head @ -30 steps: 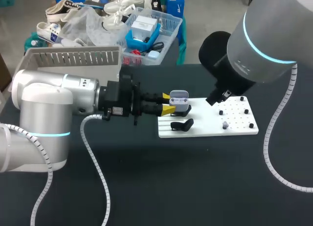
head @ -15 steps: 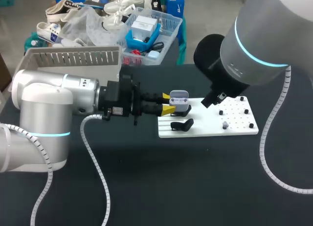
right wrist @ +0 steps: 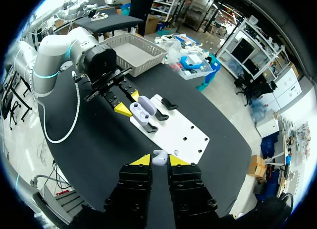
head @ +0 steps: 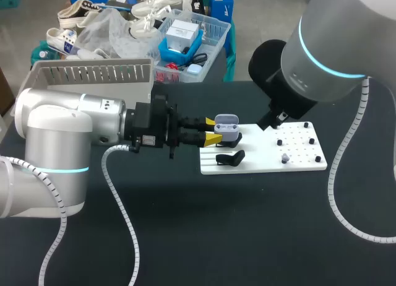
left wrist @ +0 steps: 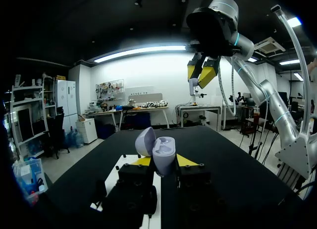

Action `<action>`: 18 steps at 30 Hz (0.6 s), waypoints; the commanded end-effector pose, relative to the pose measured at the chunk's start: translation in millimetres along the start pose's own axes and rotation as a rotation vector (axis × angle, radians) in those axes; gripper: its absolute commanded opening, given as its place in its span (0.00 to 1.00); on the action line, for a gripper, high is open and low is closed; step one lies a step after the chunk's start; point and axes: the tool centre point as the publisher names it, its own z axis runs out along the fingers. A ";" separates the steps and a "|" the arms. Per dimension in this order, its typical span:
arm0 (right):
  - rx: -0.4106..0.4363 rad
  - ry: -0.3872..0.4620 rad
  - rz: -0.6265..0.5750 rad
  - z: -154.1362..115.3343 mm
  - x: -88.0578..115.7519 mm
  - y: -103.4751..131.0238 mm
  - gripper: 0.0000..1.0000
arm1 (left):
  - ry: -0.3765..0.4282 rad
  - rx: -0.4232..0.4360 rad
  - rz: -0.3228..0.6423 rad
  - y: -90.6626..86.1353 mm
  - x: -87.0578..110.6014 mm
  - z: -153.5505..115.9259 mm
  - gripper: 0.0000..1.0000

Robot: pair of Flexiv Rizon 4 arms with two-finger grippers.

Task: Pick up each earbud case from the left stands, insert the matching earbuds, close the lid, and place the case in the box.

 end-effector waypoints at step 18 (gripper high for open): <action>0.113 0.259 0.494 38.4 -63.5 -8.9 0.00 | 0.001 -0.003 0.001 -0.2 0.2 0.6 0.00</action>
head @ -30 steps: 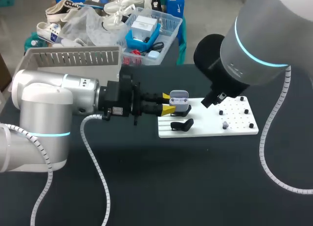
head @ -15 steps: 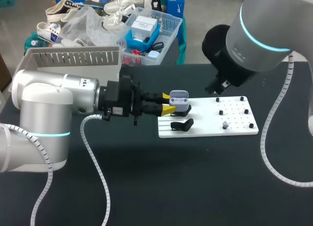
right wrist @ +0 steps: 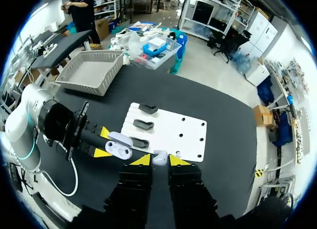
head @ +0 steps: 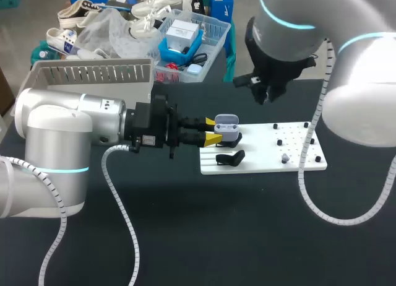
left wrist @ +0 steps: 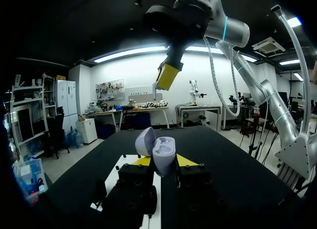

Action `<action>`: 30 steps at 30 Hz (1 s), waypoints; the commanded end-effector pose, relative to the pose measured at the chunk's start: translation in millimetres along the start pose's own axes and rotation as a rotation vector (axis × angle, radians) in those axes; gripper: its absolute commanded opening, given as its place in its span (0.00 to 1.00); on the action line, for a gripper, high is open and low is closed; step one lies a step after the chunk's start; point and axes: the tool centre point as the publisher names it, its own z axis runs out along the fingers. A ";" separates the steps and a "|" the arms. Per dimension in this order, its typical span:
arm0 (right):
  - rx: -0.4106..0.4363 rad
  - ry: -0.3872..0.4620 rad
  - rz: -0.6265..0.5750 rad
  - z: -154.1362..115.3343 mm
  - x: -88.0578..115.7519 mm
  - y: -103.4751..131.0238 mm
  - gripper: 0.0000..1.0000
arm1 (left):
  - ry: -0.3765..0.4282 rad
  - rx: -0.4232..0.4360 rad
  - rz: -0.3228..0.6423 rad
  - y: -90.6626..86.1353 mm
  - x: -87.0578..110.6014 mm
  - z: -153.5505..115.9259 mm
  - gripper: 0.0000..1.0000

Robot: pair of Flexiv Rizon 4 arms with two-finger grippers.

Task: Pick up each earbud case from the left stands, insert the matching earbuds, close the lid, and place the case in the box.

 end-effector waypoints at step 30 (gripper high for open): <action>0.196 0.182 0.196 -10.5 17.5 43.3 0.00 | 0.001 -0.003 0.001 -0.2 0.3 0.6 0.00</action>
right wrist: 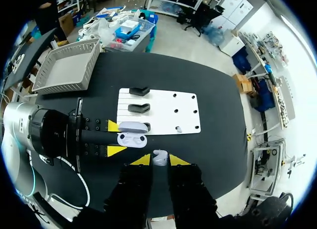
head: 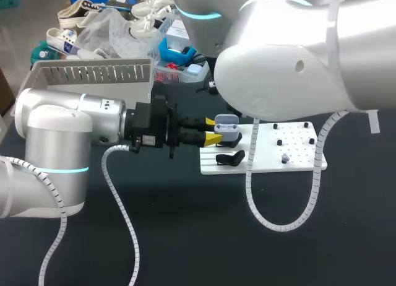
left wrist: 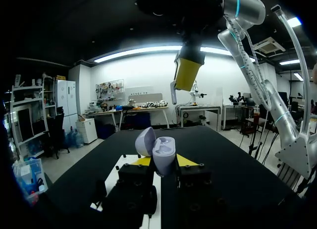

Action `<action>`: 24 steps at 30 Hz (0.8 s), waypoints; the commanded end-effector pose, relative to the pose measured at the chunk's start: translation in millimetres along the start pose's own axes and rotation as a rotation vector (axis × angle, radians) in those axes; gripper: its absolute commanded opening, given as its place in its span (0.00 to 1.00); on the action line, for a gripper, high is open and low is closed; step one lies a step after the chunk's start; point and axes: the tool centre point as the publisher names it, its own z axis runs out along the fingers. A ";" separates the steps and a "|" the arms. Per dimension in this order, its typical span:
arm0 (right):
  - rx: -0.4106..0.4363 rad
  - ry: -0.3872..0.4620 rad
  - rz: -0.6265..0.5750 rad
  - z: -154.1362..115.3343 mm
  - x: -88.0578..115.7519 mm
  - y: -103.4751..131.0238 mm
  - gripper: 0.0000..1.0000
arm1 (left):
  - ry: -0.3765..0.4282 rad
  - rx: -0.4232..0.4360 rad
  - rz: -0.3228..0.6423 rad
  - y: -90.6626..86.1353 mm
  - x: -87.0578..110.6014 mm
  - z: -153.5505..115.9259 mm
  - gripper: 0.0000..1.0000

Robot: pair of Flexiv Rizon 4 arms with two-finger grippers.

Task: Pick up each earbud case from the left stands, insert the matching earbuds, close the lid, and place the case in the box.

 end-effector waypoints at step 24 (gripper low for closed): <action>0.022 0.122 0.314 -4.7 -0.6 6.8 0.00 | 0.001 -0.003 0.001 -0.2 0.3 0.6 0.00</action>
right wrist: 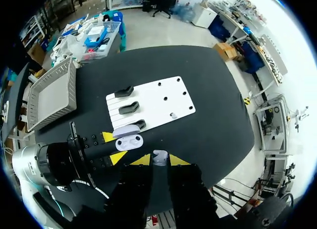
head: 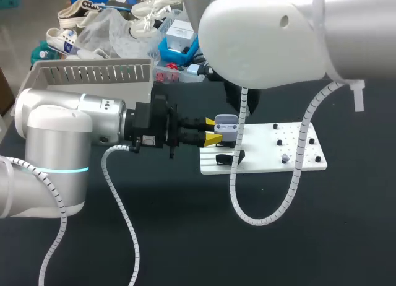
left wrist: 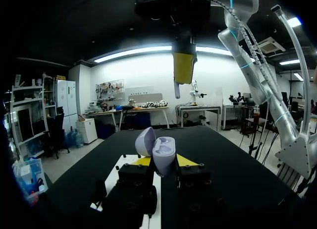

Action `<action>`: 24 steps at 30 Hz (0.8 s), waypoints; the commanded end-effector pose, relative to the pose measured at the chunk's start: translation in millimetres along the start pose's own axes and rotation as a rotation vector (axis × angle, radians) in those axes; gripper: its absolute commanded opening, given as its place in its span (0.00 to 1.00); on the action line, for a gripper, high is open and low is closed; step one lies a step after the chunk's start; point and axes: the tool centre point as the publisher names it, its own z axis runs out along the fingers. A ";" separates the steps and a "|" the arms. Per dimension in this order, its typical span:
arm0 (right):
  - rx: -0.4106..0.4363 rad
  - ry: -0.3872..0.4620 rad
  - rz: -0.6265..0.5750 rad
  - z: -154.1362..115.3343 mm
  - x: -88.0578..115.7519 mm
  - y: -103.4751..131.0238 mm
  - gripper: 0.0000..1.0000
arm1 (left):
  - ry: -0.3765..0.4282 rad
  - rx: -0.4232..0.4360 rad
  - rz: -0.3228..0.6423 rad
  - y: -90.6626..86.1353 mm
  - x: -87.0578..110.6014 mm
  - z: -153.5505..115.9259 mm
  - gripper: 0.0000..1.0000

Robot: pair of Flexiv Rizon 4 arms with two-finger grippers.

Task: Pick up each earbud case from the left stands, insert the matching earbuds, close the lid, and place the case in the box.

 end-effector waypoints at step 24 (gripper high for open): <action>0.004 0.006 -0.111 27.0 -4.8 23.0 0.00 | 0.001 -0.003 0.001 -0.2 0.3 0.6 0.00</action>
